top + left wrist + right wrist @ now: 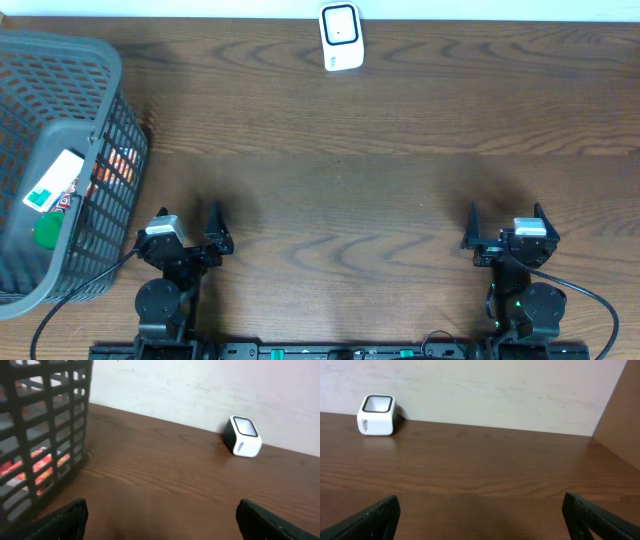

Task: Scan the item barcode
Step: 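Move the left gripper over the basket and lower it inside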

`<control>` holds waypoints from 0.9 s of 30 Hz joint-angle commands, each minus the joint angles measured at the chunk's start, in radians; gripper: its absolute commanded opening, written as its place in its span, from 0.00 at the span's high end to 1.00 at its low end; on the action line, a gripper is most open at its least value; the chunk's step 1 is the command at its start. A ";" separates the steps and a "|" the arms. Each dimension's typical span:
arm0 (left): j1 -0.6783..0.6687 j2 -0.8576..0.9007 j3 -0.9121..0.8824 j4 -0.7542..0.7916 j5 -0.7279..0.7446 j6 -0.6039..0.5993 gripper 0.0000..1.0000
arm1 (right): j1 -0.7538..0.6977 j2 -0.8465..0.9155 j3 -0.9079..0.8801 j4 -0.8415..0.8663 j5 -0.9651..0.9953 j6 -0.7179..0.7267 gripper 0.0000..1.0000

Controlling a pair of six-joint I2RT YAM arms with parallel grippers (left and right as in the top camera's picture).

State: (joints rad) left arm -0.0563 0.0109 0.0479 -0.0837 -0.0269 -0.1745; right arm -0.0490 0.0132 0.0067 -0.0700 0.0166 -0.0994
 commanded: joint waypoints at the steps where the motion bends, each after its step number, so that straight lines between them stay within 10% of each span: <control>1: 0.000 -0.006 -0.029 -0.011 -0.045 0.024 0.05 | 0.008 0.003 -0.001 -0.002 0.012 -0.014 0.01; 15: 0.000 0.081 0.124 -0.051 0.473 0.098 0.05 | 0.008 0.003 -0.001 -0.002 0.012 -0.014 0.01; 21: 0.000 0.394 0.540 -0.190 0.482 0.105 0.05 | 0.008 0.003 -0.001 -0.002 0.011 -0.014 0.01; 27: 0.000 0.813 1.183 -0.675 0.468 0.090 0.05 | 0.008 0.003 -0.001 -0.002 0.012 -0.014 0.01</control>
State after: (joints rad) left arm -0.0563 0.6819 1.0019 -0.6514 0.4217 -0.0914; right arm -0.0490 0.0185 0.0067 -0.0685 0.0196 -0.0998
